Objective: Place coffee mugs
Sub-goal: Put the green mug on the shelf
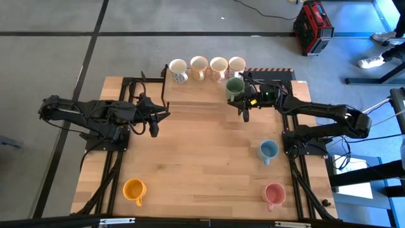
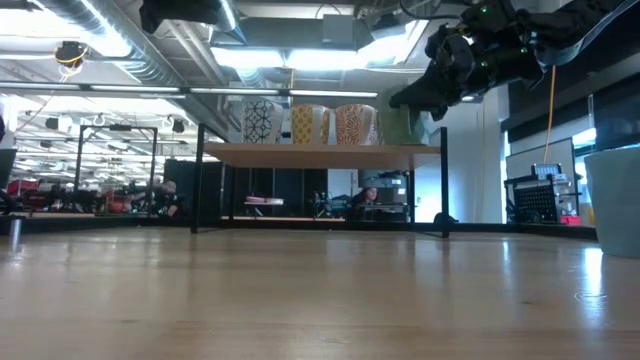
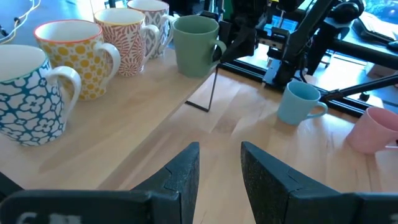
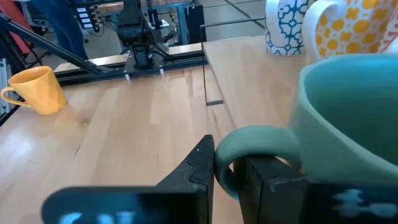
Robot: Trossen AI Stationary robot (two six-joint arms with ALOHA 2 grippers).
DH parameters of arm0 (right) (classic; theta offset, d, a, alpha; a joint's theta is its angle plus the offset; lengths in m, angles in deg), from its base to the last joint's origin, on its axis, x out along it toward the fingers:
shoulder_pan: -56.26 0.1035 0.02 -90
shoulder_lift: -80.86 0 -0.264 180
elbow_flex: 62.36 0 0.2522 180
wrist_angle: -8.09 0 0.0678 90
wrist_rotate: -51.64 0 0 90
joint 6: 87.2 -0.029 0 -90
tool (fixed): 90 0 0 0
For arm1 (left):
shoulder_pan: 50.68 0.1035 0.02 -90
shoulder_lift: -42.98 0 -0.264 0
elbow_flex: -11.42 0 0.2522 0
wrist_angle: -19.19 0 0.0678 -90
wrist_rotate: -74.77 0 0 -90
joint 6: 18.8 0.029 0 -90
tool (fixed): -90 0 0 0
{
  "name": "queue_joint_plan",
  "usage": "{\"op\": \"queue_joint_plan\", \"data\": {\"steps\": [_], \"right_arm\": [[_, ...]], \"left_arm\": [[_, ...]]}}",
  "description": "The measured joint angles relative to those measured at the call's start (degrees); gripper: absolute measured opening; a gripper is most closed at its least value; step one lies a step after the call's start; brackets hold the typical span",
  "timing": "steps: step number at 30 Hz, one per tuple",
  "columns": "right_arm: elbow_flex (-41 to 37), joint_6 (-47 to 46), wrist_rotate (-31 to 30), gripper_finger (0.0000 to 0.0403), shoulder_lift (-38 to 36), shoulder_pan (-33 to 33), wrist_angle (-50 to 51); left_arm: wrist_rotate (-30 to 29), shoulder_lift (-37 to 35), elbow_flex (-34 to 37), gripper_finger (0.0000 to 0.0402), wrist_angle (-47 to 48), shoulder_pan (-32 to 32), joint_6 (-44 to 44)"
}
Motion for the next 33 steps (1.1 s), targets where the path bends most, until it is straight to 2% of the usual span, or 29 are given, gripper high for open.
{"op": "queue_joint_plan", "data": {"steps": [11, 24, 33], "right_arm": [[0.0, -0.9, -3.4, 0.0051, -0.6, 0.0, 2.5], [-0.2, -2.3, -6.0, 0.0118, -3.5, 0.0, 7.2], [-0.2, -2.3, -7.1, 0.0122, -7.4, 0.0, 11.4]], "left_arm": [[0.0, 0.0, 0.0, 0.0112, 0.0, 0.0, -0.6], [0.0, 0.0, 0.0, 0.0112, 0.0, 0.0, -0.6], [0.0, 0.0, 0.0, 0.0112, -0.6, 0.0, -0.6]]}}
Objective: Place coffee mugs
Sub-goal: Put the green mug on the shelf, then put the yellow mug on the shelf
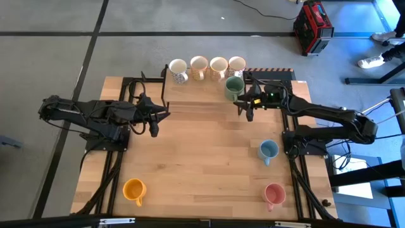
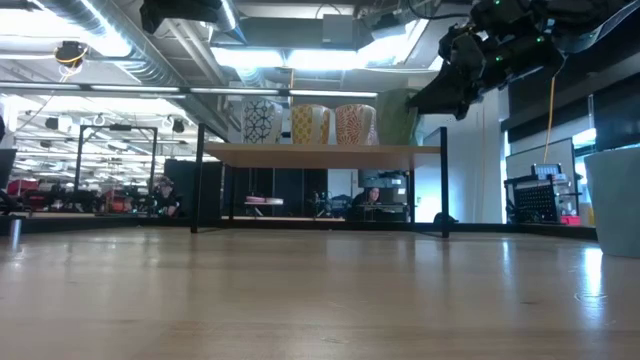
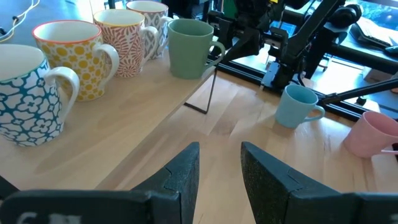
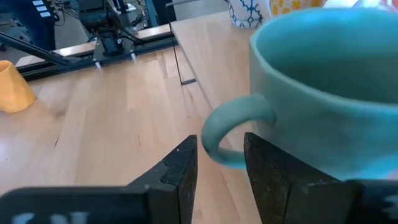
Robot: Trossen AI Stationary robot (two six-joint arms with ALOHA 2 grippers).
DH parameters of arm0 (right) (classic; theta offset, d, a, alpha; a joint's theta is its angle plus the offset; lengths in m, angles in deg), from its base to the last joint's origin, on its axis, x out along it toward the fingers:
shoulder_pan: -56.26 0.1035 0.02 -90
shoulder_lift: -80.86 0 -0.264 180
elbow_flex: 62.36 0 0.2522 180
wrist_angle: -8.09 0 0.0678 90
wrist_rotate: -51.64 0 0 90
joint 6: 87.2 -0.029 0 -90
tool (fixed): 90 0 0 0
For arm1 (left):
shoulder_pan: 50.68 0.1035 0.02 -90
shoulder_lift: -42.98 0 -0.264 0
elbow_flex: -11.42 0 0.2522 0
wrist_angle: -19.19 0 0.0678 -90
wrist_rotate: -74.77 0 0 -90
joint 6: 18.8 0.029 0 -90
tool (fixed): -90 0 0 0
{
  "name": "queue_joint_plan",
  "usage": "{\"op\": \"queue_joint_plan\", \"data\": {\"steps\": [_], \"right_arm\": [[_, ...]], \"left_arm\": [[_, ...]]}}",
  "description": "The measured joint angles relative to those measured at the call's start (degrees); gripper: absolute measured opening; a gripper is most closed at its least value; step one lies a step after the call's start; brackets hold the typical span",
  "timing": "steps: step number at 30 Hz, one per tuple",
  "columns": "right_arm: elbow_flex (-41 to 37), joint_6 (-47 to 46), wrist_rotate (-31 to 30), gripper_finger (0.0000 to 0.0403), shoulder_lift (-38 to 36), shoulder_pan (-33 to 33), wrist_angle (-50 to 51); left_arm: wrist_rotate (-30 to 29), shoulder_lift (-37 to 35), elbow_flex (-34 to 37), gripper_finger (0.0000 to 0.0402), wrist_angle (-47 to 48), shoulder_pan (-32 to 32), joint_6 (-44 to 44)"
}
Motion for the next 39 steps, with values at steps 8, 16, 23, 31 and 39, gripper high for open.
{"op": "queue_joint_plan", "data": {"steps": [8, 16, 23, 31, 39], "right_arm": [[0.0, 0.0, -0.2, 0.0122, -2.5, 0.0, 4.6], [0.0, 0.0, -1.0, 0.0122, -6.4, 0.0, 8.5], [0.0, -2.9, 0.0, 0.0122, -10.4, 0.7, 10.4], [0.0, -4.5, -0.2, 0.0122, -10.3, 11.7, 9.5], [0.1, -8.7, -8.2, 0.0122, -6.4, 28.0, 5.3]], "left_arm": [[0.0, 0.0, 0.0, 0.0112, 0.0, 0.0, 0.0], [0.0, 0.0, 0.0, 0.0112, 0.0, 0.0, 0.0], [-0.2, 0.0, 0.0, 0.0124, 0.1, 0.0, 0.0], [4.8, 1.5, 0.0, 0.018, 0.1, -0.1, -1.6], [17.2, 4.6, 0.0, 0.0183, 2.2, -3.8, -9.8]]}}
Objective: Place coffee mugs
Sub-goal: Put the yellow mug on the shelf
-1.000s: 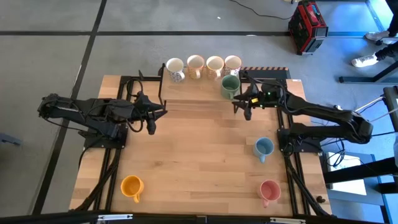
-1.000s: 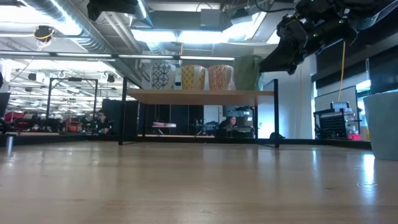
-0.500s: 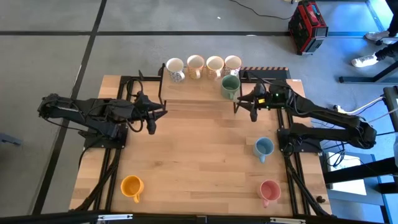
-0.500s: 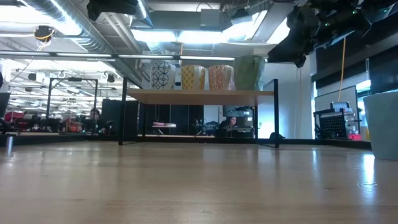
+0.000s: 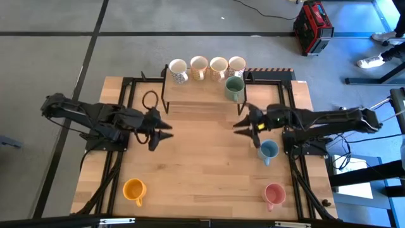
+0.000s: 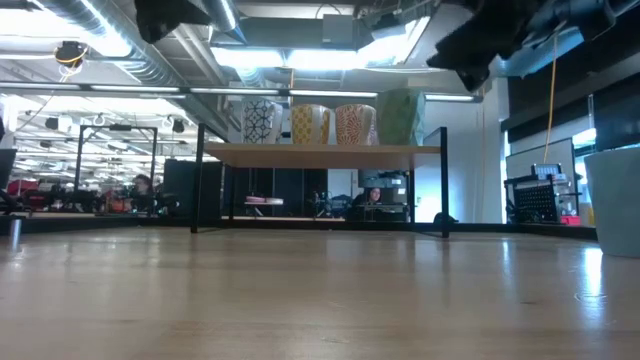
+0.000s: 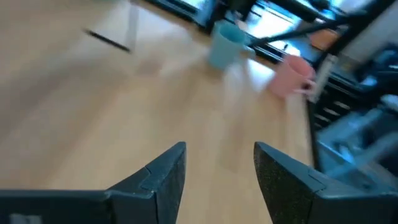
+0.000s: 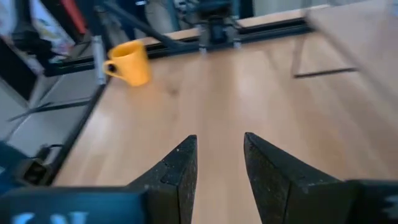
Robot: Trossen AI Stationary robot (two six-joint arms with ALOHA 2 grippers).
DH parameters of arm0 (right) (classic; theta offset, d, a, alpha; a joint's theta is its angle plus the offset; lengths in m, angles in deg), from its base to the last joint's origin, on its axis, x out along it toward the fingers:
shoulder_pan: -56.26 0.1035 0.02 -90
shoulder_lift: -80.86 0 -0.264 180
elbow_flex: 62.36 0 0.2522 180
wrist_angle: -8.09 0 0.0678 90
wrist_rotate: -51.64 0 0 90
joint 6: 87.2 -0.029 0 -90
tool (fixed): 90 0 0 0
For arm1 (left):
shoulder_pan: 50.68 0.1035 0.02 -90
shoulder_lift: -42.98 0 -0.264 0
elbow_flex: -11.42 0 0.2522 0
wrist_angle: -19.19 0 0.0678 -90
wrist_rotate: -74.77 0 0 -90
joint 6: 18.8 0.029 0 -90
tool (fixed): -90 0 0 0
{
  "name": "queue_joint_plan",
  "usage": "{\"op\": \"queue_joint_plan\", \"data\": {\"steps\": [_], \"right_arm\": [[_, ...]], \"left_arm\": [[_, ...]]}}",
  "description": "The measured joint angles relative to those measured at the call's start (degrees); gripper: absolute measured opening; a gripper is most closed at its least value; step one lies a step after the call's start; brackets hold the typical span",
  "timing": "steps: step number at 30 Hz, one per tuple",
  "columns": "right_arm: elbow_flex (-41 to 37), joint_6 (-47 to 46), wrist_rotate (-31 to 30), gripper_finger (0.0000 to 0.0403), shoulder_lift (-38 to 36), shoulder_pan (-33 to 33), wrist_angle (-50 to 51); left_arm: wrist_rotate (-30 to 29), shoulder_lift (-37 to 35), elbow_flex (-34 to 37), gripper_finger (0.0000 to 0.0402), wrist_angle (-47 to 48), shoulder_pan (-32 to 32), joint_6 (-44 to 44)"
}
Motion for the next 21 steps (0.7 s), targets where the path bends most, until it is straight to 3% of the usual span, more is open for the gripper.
{"op": "queue_joint_plan", "data": {"steps": [5, 12, 21], "right_arm": [[3.5, -2.8, -6.6, 0.0122, 5.9, 8.6, -1.6], [15.4, -3.8, -16.0, 0.0122, 18.6, 17.9, -1.9], [34.5, -9.0, -19.3, 0.0122, 38.2, 23.6, -1.7]], "left_arm": [[6.0, 1.5, 0.0, 0.0182, 1.9, -4.2, -5.4], [12.7, 1.5, 0.0, 0.0182, 5.2, -11.2, -12.3], [15.0, 1.9, 0.0, 0.0181, 13.3, -27.1, -19.3]]}}
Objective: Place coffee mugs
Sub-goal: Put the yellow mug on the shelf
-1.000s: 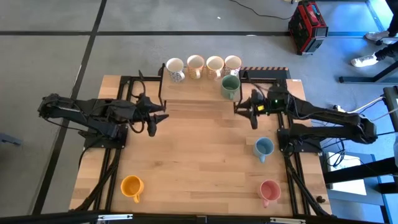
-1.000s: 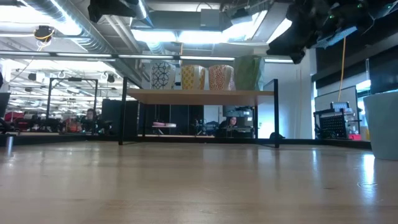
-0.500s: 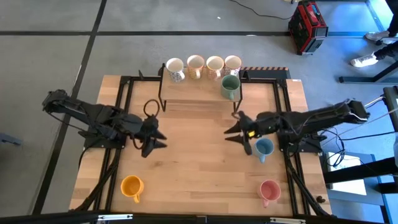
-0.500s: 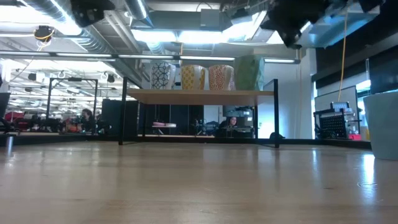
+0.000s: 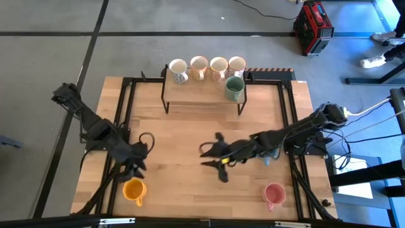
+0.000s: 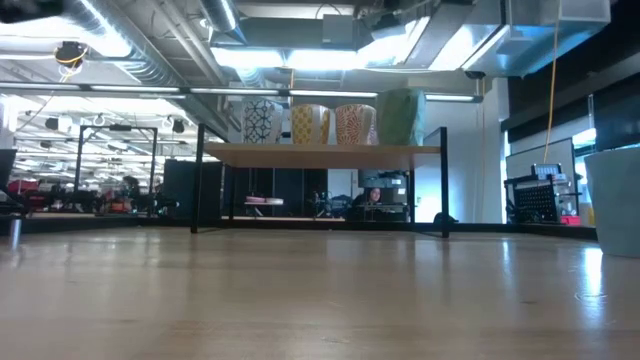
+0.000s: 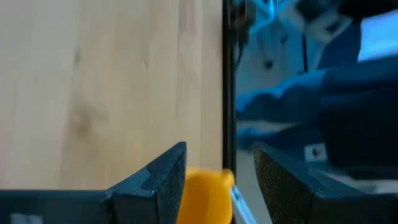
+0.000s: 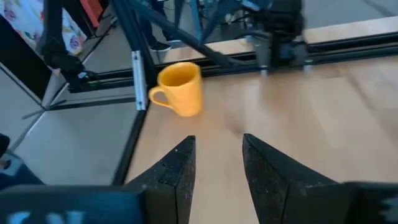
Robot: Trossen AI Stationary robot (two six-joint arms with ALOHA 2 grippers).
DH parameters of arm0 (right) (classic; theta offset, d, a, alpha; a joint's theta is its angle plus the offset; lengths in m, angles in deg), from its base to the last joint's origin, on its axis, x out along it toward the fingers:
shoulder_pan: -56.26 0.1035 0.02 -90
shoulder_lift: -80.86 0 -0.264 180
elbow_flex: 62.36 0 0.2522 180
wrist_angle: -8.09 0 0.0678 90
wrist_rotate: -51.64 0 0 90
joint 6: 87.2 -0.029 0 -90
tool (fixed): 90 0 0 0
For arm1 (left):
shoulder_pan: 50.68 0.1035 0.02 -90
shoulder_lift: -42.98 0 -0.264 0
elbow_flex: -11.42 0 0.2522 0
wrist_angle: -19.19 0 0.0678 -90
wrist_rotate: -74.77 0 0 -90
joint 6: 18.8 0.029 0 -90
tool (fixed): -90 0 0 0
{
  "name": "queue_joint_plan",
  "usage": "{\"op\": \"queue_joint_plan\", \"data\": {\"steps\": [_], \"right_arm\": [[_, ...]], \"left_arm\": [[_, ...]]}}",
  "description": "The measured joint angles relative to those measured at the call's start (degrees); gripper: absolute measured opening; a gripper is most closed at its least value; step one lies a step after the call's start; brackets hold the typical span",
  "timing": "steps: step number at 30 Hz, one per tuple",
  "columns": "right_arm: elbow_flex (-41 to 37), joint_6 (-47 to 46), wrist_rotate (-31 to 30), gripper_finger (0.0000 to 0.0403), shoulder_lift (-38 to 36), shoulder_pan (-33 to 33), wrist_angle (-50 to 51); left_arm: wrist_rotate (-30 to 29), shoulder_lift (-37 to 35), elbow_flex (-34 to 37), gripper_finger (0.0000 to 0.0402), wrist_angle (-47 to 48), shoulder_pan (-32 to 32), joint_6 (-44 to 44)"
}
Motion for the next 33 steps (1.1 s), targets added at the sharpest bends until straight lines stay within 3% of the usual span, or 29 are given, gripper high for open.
{"op": "queue_joint_plan", "data": {"steps": [7, 12, 21, 29, 33], "right_arm": [[11.3, -5.0, 0.0, 0.0122, 12.4, 3.3, 0.4], [14.7, -12.2, 0.2, 0.0122, 17.6, 4.0, -0.2], [15.1, -19.2, 1.7, 0.0122, 19.6, 4.0, -0.2], [15.1, -22.9, -3.0, 0.0122, 19.6, 4.0, -0.2], [15.1, -23.1, -3.4, 0.0122, 19.6, 4.0, -0.2]], "left_arm": [[-1.3, 4.1, 0.0, 0.0181, 5.9, -12.2, -7.1], [-1.9, 9.4, 0.0, 0.0181, 11.4, -16.7, -9.9], [-3.8, 16.8, 0.0, 0.0181, 12.3, -17.4, -11.5], [-3.9, 22.7, 0.0, 0.0179, 12.2, -16.2, -9.7], [-3.9, 24.5, 0.0, 0.0156, 11.5, -15.2, -6.6]]}}
